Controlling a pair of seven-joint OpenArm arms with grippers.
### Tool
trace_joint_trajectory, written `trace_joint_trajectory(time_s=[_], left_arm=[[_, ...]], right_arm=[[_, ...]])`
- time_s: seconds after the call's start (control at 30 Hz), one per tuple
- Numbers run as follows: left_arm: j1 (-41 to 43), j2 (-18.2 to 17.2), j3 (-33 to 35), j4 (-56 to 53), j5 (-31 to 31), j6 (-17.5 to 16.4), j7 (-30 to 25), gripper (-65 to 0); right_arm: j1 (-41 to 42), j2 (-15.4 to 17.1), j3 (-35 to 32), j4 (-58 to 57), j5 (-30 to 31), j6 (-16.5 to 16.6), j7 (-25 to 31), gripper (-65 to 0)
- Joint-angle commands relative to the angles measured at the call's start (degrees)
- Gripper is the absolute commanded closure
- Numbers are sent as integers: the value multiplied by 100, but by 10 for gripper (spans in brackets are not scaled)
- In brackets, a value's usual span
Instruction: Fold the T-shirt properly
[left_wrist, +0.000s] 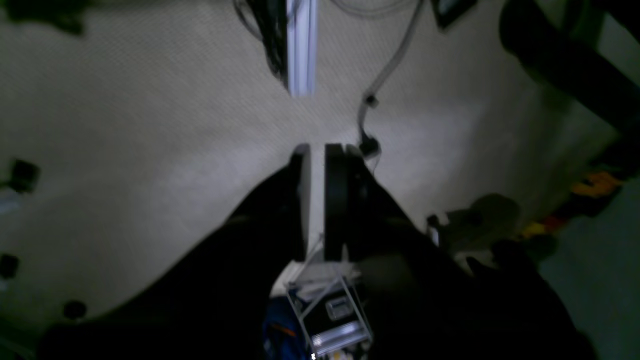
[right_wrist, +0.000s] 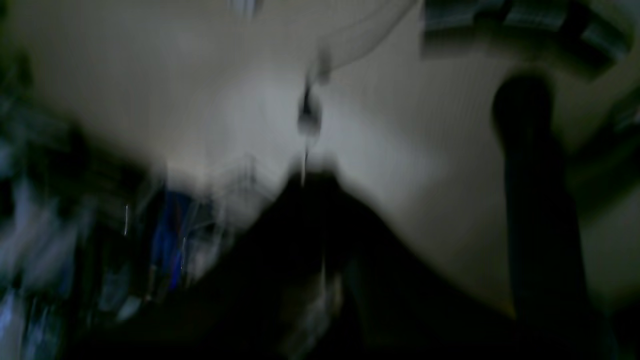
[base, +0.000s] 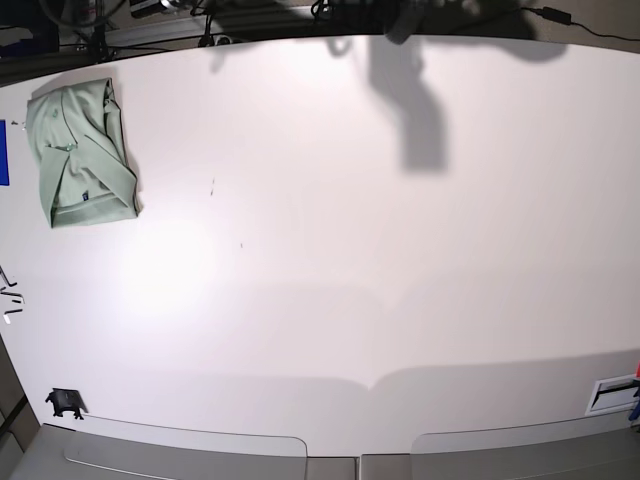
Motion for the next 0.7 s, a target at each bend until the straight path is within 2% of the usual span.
trace_joint_trajectory(time_s=[0.0, 0.13, 0.23, 0.3, 0.37, 0.43, 0.57, 0.67], left_arm=[[50, -4, 13, -44, 105, 63, -9, -40], [-138, 57, 13, -52, 267, 638, -109, -27], [-175, 61, 13, -52, 280, 898, -107, 0], [-170, 61, 13, -55, 282, 929, -105, 0], [-170, 63, 13, -55, 284, 929, -85, 0], [-175, 76, 9, -52, 289, 1029, -81, 0], [-175, 203, -9, -52, 573, 1646, -94, 0], [-173, 269, -7, -52, 560, 1668, -232, 0]], right_arm=[[94, -50, -46, -48, -11, 52, -9, 0], [398, -514, -83, -125, -9, -79, 57, 0], [496, -780, -74, -125, -11, -673, 72, 0], [525, -920, -76, -125, -13, -1102, 74, 0], [540, -1047, -76, -122, -7, -1349, 107, 0], [546, -1161, -76, -122, 74, -1392, 92, 0], [535, -1300, -76, -122, 468, -1388, 15, 0], [540, -1390, -76, -101, 533, -1388, -39, 0]])
